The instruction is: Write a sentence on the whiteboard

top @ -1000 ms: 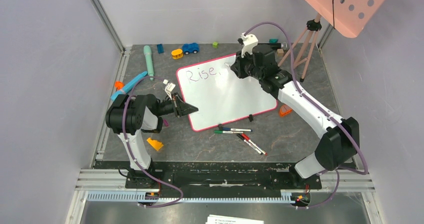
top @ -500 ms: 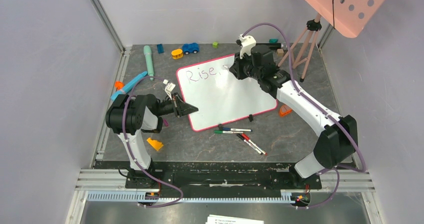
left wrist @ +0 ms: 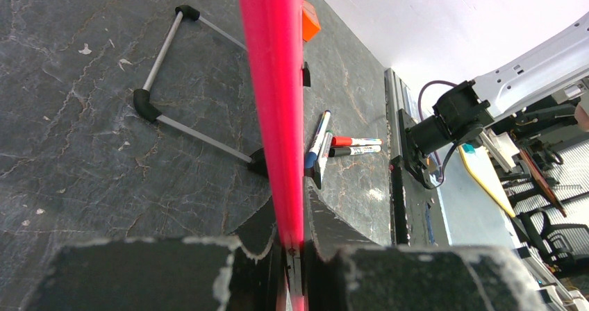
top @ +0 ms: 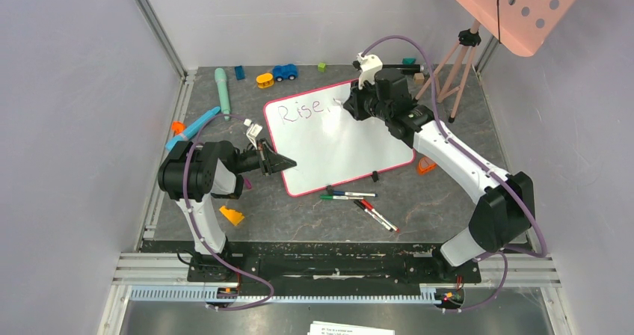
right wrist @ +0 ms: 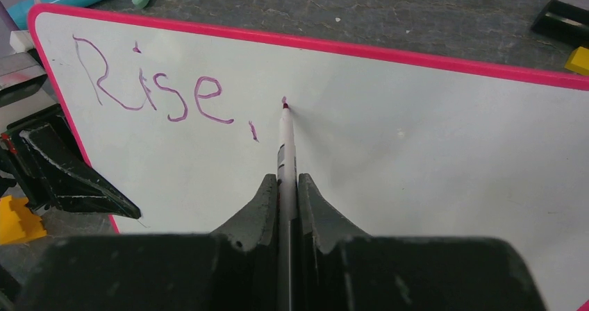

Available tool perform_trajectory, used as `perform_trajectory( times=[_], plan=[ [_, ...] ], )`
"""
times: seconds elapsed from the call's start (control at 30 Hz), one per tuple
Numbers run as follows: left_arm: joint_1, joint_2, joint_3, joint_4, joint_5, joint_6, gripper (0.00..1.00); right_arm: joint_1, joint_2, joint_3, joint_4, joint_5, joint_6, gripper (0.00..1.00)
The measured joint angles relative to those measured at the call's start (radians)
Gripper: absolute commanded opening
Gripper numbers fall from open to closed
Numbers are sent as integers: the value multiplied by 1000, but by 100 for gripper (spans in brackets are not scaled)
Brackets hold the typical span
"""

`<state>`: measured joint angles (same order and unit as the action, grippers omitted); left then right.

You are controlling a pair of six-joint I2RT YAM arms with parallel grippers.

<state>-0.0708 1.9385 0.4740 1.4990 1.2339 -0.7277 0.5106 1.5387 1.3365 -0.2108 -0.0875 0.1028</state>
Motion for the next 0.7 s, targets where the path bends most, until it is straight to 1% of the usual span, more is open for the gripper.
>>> perform_trajectory(
  times=[0.37, 0.7],
  plan=[
    [0, 0, 0, -2, -2, -6, 6, 3, 23, 45, -52, 22, -11, 0],
    [0, 0, 0, -2, -2, -6, 6, 3, 26, 49, -56, 23, -14, 0]
  ],
)
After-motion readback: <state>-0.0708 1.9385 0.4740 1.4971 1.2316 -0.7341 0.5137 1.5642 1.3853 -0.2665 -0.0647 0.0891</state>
